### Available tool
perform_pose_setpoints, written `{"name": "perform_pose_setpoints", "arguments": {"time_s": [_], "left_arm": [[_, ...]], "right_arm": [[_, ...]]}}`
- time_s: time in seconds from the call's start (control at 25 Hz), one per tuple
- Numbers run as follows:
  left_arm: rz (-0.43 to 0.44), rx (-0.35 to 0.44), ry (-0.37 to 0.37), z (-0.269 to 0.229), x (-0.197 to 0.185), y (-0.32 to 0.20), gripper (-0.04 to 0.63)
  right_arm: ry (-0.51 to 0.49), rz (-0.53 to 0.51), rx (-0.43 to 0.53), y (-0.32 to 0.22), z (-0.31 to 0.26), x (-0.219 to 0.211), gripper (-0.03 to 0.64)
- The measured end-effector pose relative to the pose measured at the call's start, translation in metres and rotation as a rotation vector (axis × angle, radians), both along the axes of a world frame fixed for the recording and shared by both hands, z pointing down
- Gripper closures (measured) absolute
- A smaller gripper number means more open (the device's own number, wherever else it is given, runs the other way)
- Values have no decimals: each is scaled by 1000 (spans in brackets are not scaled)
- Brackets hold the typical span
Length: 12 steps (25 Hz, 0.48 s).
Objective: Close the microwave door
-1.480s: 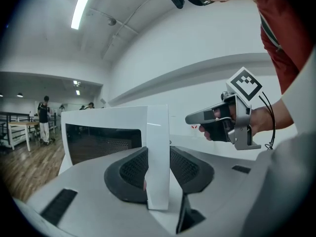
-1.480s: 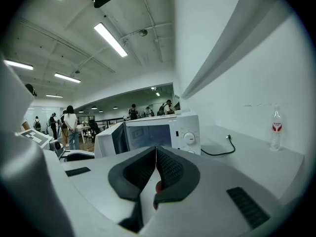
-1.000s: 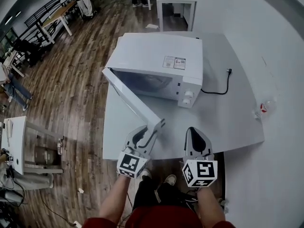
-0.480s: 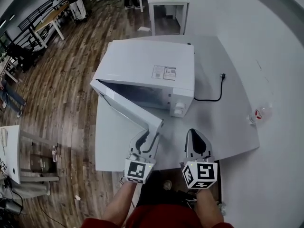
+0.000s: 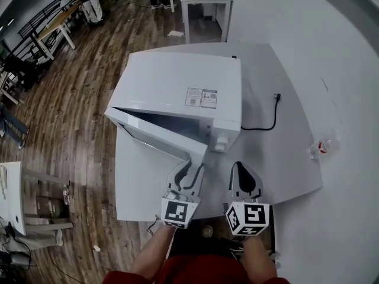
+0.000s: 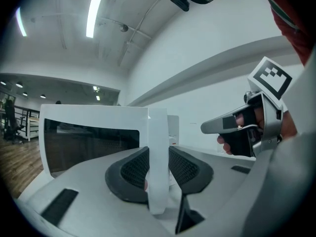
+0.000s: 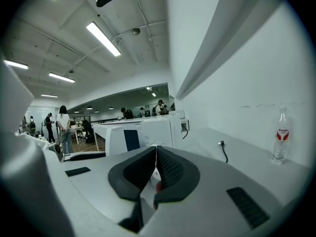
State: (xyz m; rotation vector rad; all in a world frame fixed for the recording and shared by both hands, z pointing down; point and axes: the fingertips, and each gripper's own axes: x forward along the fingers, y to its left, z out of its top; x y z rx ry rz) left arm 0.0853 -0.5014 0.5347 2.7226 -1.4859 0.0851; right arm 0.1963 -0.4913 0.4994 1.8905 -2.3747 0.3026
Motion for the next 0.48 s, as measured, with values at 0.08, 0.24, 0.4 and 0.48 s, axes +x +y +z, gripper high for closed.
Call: {"name": "perform_pose_setpoints", "arguments": {"time_s": [0.08,0.24,0.4,0.48], "left_arm": [[6,2,8,-2,3,-6,459],[20,3,7,0,9,-15,460],[26,8,26,-2,12,-24,462],[31,12,33,-4,15,-28,462]], "right_arm": [[1,7,-5,-5,1,2,589],[5,19,-8,-13,2,7,589],[16,23,-9,-23,1,9,589],[16,30,-5,-29,-1,12,589]]}}
